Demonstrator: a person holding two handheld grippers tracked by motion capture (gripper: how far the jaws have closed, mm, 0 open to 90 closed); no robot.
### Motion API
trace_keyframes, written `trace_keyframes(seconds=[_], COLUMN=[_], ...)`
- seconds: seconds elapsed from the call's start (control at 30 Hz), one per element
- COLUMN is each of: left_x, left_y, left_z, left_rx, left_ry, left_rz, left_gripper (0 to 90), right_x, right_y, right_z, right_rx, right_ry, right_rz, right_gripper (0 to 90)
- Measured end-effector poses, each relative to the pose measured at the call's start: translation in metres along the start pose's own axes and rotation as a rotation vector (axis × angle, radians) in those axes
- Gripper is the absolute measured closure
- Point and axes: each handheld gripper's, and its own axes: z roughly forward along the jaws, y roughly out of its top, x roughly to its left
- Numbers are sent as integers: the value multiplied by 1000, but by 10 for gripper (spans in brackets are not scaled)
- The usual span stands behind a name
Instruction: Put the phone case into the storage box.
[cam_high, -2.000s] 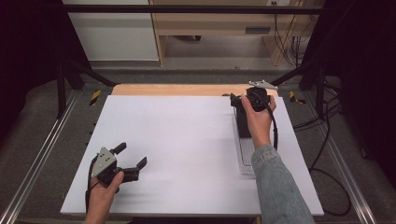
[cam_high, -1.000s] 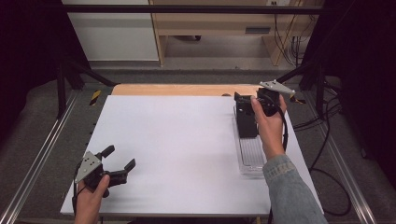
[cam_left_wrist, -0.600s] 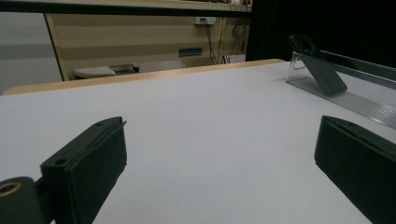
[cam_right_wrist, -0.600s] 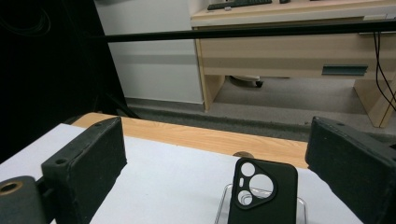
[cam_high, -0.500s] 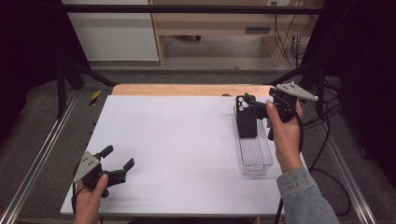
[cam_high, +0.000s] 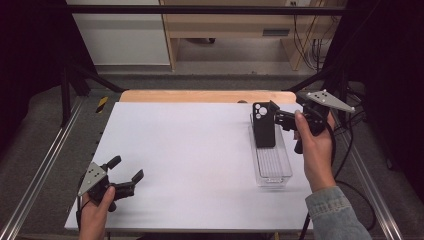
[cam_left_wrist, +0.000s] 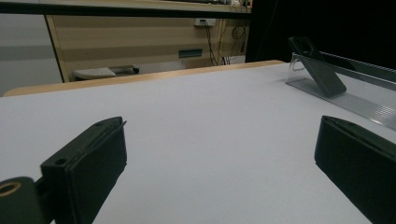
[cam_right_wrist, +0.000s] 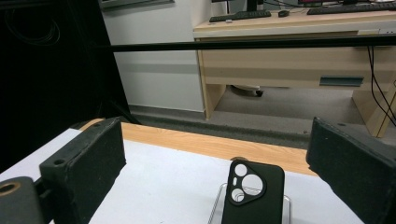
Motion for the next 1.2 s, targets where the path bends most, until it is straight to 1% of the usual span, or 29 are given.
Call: trace_keyframes(seconds=[0.27, 0.43, 0.6, 0.67, 0.73, 0.8, 0.93, 1.03, 1.1, 1.2], left_x=[0, 0, 1, 1, 1, 1, 0, 0, 0, 0], left_y=[0, 0, -1, -1, -1, -1, -1, -1, -1, -1], left_z=[-1, -3, -5, -6, -6, -6, -6, -7, -8, -9], left_rx=[1, 3, 3, 2, 3, 4, 3, 3, 1, -2], left_ry=[-7, -7, -7, -7, -7, -8, -12, -14, -17, -18], left_rz=[-1, 1, 0, -1, -2, 1, 1, 4, 8, 6], left_gripper=[25, 25, 25, 25, 25, 25, 25, 25, 25, 25], right_x=[0, -2, -7, -9, -12, -15, -21, -27, -30, -35], right_y=[0, -3, -10, -12, -14, -16, -22, -27, -30, -35], right_z=[-8, -14, -20, -22, -25, -27, -34, -39, -42, -45], right_rx=[3, -27, -72, -97, -110, -115, -112, -111, -112, -99], right_ry=[-3, -16, -35, -52, -60, -65, -69, -81, -75, -81], right_rz=[-23, -43, -36, -40, -44, -43, -24, -32, -19, -13], right_gripper=[36, 34, 36, 33, 30, 27, 34, 50, 64, 64])
